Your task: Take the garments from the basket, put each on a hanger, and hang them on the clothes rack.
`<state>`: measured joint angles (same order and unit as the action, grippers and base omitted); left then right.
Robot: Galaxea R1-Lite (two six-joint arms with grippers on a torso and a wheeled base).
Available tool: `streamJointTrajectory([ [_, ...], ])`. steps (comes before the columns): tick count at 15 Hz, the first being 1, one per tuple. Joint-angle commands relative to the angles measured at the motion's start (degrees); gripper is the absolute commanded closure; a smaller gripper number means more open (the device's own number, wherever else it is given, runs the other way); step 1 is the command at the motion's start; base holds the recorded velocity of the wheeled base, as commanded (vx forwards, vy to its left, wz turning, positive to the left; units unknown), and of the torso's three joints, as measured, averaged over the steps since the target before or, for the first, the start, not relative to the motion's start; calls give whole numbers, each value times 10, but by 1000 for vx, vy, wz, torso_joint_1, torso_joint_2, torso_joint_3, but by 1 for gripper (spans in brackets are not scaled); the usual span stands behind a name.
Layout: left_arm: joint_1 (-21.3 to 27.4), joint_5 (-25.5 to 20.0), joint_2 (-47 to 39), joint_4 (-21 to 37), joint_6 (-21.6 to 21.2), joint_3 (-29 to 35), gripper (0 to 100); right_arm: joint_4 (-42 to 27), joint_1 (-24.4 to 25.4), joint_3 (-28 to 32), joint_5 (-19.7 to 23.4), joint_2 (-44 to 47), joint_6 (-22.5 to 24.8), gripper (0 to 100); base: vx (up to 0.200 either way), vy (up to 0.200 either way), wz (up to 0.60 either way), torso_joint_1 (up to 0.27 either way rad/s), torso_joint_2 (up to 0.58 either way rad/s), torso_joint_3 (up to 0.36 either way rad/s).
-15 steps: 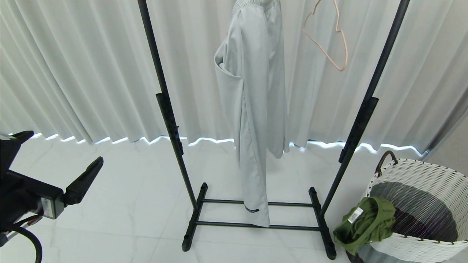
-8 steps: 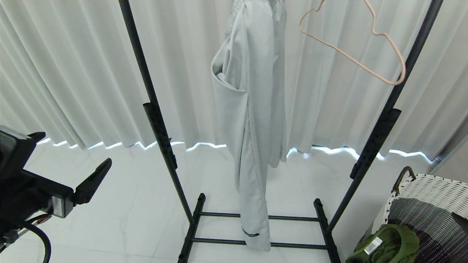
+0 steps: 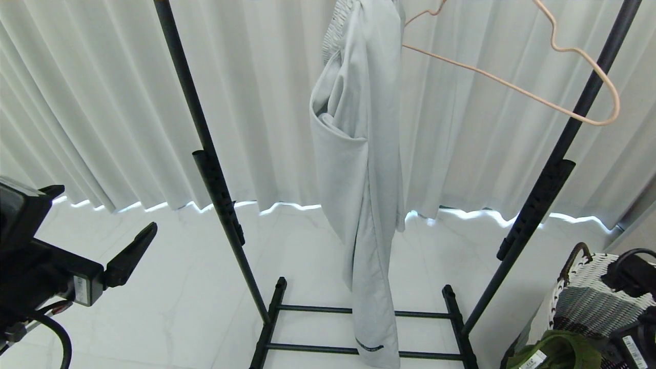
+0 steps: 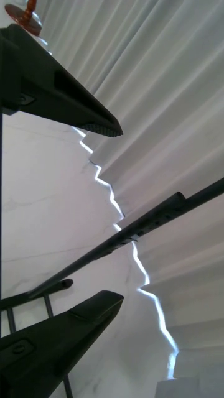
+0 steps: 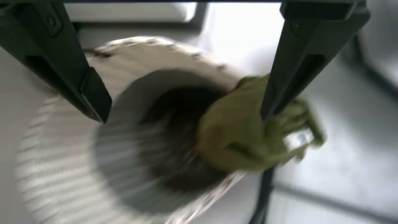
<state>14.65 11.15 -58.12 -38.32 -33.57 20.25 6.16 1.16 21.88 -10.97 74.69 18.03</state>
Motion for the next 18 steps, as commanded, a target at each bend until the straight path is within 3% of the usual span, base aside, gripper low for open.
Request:
streamJointTrajectory([
  [1, 0, 1, 3, 0, 0, -2, 0, 12, 2, -4, 10, 102, -28, 0, 0, 0, 0, 0, 0, 0],
  [6, 9, 3, 1, 2, -1, -7, 0, 146, 2, -7, -6, 224, -52, 0, 0, 0, 0, 0, 0, 0],
  [10, 23, 4, -6, 3, -1, -11, 0, 157, -2, -7, -36, 242, -54, 0, 0, 0, 0, 0, 0, 0],
  [15, 27, 3, -10, 3, -1, -11, 0, 190, 4, -12, -23, 218, -51, 0, 0, 0, 0, 0, 0, 0],
  [18, 33, 4, -9, 3, -1, -12, 0, 191, 4, -49, -44, 215, -49, 0, 0, 0, 0, 0, 0, 0],
])
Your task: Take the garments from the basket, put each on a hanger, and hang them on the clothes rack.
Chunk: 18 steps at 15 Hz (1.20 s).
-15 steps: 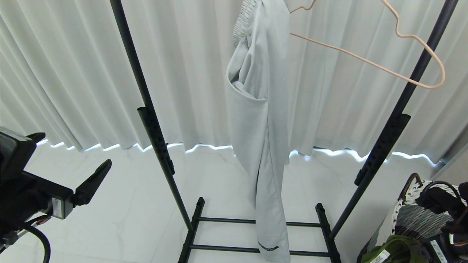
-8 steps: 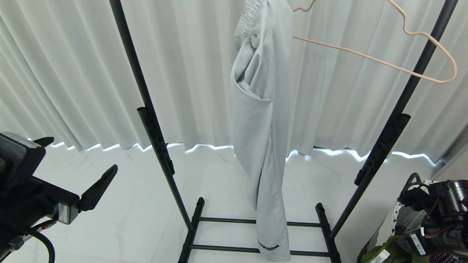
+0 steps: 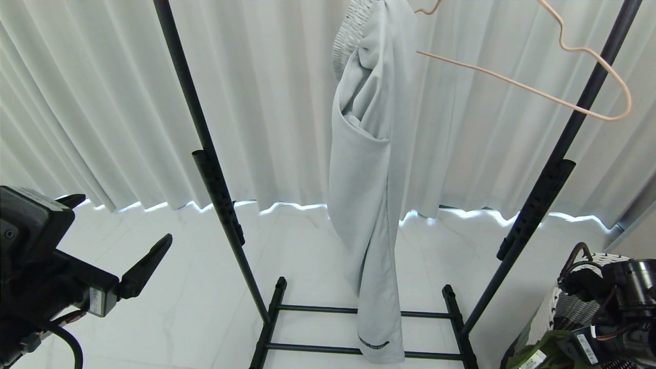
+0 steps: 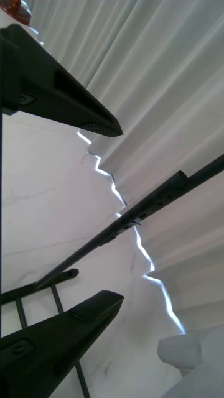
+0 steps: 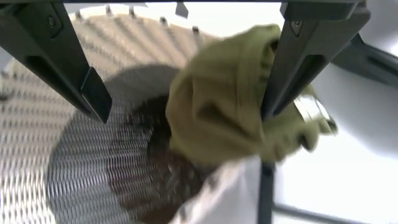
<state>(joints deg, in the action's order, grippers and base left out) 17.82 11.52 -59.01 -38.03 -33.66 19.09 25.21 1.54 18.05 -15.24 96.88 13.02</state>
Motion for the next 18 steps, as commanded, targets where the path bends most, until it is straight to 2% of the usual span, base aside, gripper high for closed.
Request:
streamJointTrajectory([
  [1, 1, 1, 0, 0, 0, 0, 0, 3, 0, -31, -6, -8, 0, 0, 0, 0, 0, 0, 0, 0],
  [9, 3, 2, 3, 0, 0, 0, 0, 33, -2, -36, -8, -2, -2, 0, 0, 0, 0, 0, 0, 0],
  [10, 3, 1, 4, 0, 0, -1, 0, 40, -2, -36, -8, 1, -2, 100, 0, 0, 0, 0, 0, 0],
  [15, 4, 0, 5, -1, 1, -14, 0, 50, 0, -35, -7, -23, 0, 100, 0, 0, 0, 0, 0, 0],
  [18, 4, -2, 8, -1, 2, -27, 0, 36, 7, -11, -12, -94, 3, 100, 0, 0, 0, 0, 0, 0],
])
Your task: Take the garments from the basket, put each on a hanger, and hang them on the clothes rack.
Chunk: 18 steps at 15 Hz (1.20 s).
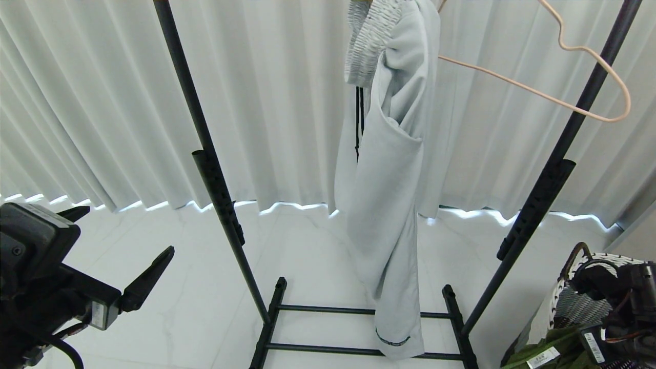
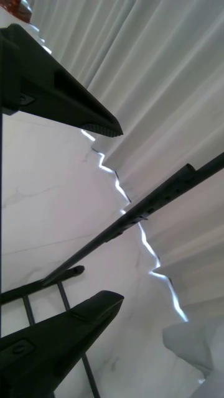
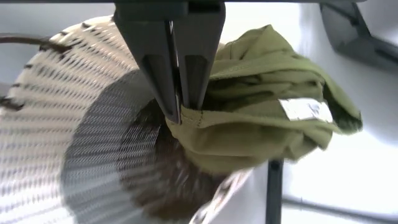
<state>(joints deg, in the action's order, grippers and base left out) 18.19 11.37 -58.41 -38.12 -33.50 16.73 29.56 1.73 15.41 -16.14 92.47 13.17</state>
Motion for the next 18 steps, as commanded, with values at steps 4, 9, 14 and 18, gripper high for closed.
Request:
streamJointTrajectory([
  [4, 0, -2, 6, 0, -1, -8, 0, -164, 36, 164, -2, -164, 1, 100, 0, 0, 0, 0, 0, 0],
  [9, 22, -3, 18, 0, -1, -15, 0, -369, 120, 389, -2, -229, 1, 100, 0, 0, 0, 0, 0, 0],
  [14, 32, -3, 26, 0, -9, -14, 0, -476, 188, 510, -3, -257, 2, 100, -160, 0, 0, 7, 2, 0],
  [18, 57, -3, 22, 0, -11, -8, 0, -496, 219, 544, -3, -257, 2, 100, -200, 0, 0, 0, 0, 6],
])
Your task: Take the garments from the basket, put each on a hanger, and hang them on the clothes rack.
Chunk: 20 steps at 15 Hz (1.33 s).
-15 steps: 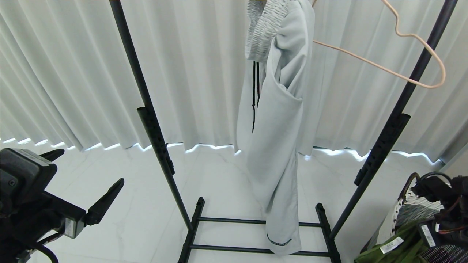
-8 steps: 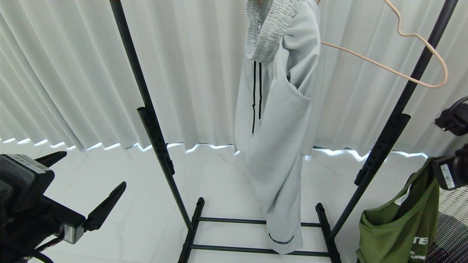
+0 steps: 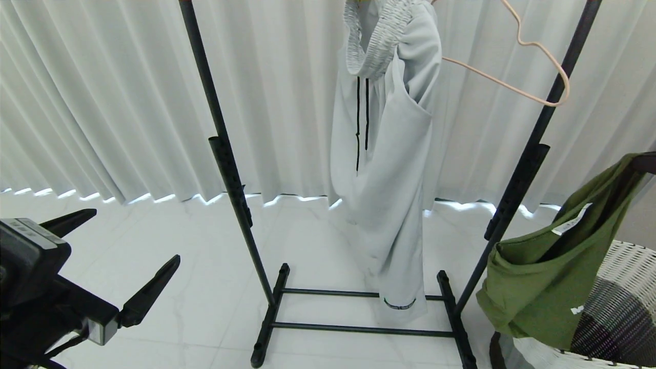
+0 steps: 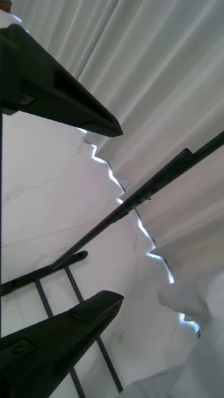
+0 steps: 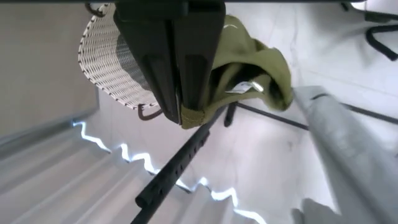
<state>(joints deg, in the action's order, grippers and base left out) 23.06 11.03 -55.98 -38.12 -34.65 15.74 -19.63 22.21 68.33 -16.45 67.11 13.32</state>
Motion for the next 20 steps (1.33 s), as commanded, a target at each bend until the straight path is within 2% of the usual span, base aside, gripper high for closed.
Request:
streamJointTrajectory([
  [1, 14, 0, -3, 0, 0, 3, 0, -7, 25, 23, 0, -3, 0, 100, 0, 0, 0, 0, 0, 0],
  [3, 40, 0, -3, 0, 0, 2, 0, -8, 52, 43, 0, 0, 0, 100, 0, 0, 0, 0, 0, 0],
  [5, 95, -7, -11, 0, 1, 3, 0, -8, 82, 53, 0, -1, 0, 100, 0, 0, 0, 0, 0, 0],
  [6, 107, -9, -18, 0, 2, 5, 0, -8, 90, 55, 0, -1, -1, 100, 0, 0, 0, 0, 0, 0],
  [7, 139, -15, -49, 0, 13, 31, 0, -8, 113, 63, 0, -1, -1, 100, 0, 0, 0, 0, 0, 0],
  [8, 165, -22, -81, -1, 47, 61, 0, -8, 132, 68, 0, 0, -1, 100, 0, 0, 0, 0, 0, 0],
  [11, 262, -22, -207, -1, 239, 188, 0, -2, 207, 72, 3, 1, -4, 100, 0, 0, 0, 0, 0, 0],
  [12, 284, -22, -246, -1, 285, 221, 0, 1, 226, 72, 3, 7, -5, 100, 0, 0, 0, 0, 0, 0],
  [16, 350, -18, -391, -1, 427, 341, 0, 59, 274, 71, 3, 36, -6, 100, 0, 0, 0, 0, 0, 0],
  [18, 362, -10, -442, -1, 495, 362, 0, 64, 282, 71, 3, 39, -6, 100, 0, 0, 0, 0, 0, 0],
  [20, 363, 2, -483, -1, 537, 390, 0, 65, 292, 68, 3, 37, -7, 100, 0, 0, 0, 0, 0, 0],
])
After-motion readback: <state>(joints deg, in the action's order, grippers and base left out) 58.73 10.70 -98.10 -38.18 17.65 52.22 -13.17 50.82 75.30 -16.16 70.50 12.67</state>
